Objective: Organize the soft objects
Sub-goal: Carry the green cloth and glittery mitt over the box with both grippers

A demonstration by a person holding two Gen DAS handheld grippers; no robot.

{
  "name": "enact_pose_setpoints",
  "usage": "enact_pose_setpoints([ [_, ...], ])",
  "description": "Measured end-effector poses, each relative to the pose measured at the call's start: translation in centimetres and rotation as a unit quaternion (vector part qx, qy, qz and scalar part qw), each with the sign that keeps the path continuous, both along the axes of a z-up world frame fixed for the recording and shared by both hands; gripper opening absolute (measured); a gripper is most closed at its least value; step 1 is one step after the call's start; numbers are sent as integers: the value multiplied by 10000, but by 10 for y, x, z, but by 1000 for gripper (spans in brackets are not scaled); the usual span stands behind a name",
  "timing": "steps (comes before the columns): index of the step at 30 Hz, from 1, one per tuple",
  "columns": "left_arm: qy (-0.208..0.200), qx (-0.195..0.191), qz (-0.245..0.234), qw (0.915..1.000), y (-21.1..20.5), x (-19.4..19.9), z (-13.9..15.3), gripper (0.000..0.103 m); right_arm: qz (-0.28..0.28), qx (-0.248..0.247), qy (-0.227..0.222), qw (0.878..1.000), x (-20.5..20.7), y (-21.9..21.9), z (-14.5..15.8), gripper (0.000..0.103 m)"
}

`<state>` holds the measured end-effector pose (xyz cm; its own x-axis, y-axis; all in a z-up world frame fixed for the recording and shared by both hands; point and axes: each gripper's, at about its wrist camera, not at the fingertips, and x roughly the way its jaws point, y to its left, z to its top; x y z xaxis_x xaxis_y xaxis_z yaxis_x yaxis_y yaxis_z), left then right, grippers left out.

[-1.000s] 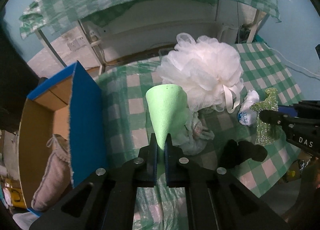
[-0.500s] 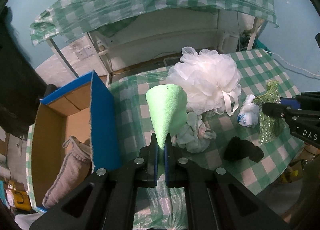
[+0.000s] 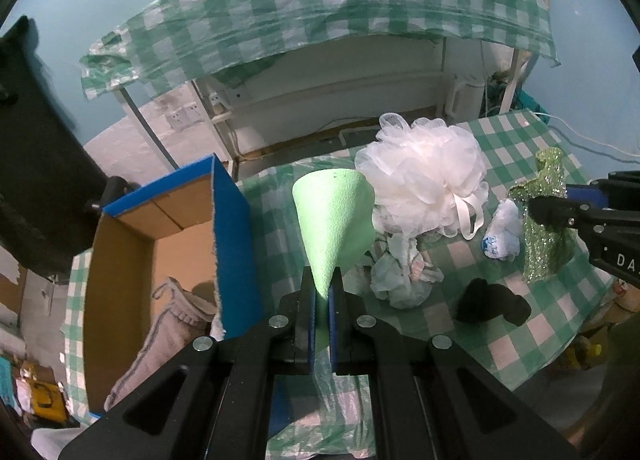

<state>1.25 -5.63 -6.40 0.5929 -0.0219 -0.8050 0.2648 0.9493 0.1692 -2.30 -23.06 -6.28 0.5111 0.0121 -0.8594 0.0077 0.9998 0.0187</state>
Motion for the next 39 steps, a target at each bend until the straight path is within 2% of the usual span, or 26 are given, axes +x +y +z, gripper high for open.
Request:
enact_pose_setpoints([
  [13,-258,24,84,9996,14,-6,17,5,220,-130,-259,9993,2,21,25,17],
  [29,-482,27,296,9984,39,-8,32,5,479,-208,-381,9979,18,55,39,17],
  [39,-530,30,597,9968,68,-8,35,5,762,-254,-445,9958,29,89,45,17],
])
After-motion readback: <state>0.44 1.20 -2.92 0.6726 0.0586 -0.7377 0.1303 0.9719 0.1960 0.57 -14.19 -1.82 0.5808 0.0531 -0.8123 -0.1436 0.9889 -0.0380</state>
